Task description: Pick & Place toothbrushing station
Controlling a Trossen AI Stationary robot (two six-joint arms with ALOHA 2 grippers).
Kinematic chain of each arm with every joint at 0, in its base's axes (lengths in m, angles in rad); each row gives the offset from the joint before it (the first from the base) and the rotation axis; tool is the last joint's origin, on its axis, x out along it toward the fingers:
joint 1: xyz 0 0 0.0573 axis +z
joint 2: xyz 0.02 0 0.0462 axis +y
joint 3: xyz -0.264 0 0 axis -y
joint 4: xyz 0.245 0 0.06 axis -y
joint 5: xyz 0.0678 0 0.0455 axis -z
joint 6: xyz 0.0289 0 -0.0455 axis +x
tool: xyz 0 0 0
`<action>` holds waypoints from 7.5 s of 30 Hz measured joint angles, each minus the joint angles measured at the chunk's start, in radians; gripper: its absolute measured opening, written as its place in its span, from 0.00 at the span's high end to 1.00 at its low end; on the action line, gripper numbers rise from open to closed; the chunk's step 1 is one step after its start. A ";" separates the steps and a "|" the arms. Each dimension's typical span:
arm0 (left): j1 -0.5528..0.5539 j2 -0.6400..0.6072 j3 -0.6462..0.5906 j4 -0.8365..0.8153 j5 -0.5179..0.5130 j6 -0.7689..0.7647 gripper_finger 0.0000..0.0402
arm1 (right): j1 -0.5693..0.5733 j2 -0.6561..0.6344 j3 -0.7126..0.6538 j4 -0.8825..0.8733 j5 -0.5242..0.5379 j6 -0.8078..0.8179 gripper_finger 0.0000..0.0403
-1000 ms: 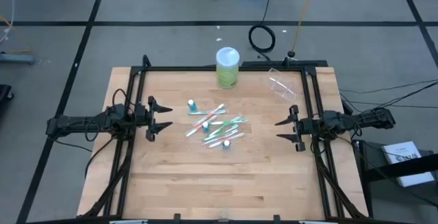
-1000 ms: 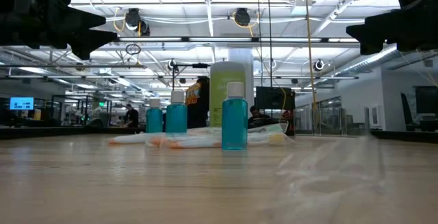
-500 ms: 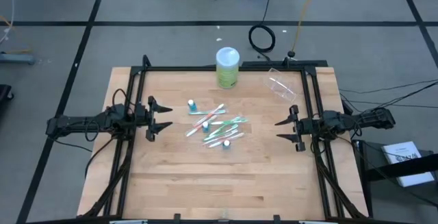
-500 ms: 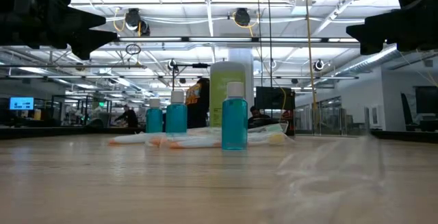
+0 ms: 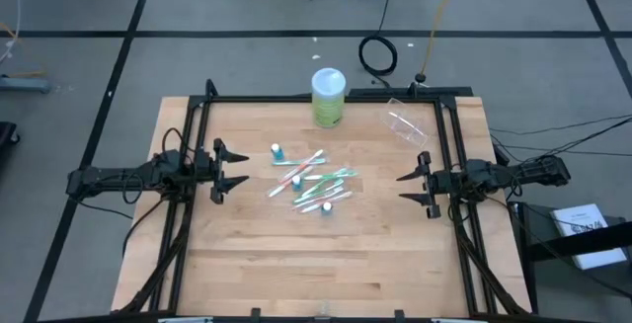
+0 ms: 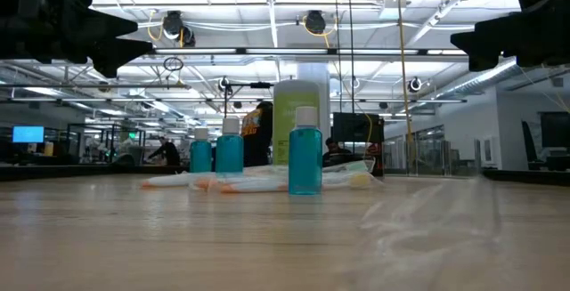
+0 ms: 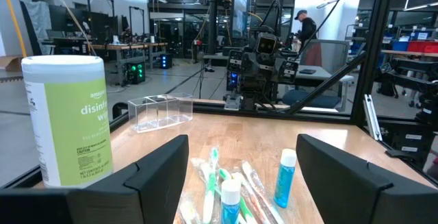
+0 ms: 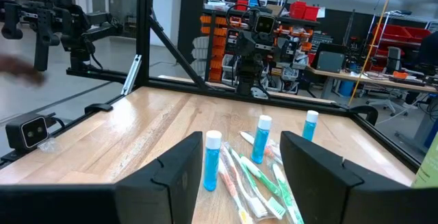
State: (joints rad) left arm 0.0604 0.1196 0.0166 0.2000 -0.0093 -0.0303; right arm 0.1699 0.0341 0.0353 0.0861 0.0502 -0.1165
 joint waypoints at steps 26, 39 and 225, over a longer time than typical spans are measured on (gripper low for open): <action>0.000 0.018 0.001 -0.015 -0.090 -0.025 0.30 | 0.000 0.000 0.000 0.000 0.000 0.000 0.53; 0.051 0.337 0.040 -0.070 -0.314 -0.030 0.30 | 0.000 0.000 0.000 0.000 0.000 0.000 0.53; 0.022 1.810 1.193 0.059 0.139 0.153 0.75 | -0.065 1.191 0.627 0.140 0.286 0.288 0.73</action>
State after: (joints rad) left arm 0.0826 1.9293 1.2098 0.2592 0.1295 0.1224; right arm 0.1047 1.2255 0.6621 0.2264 0.3363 0.1713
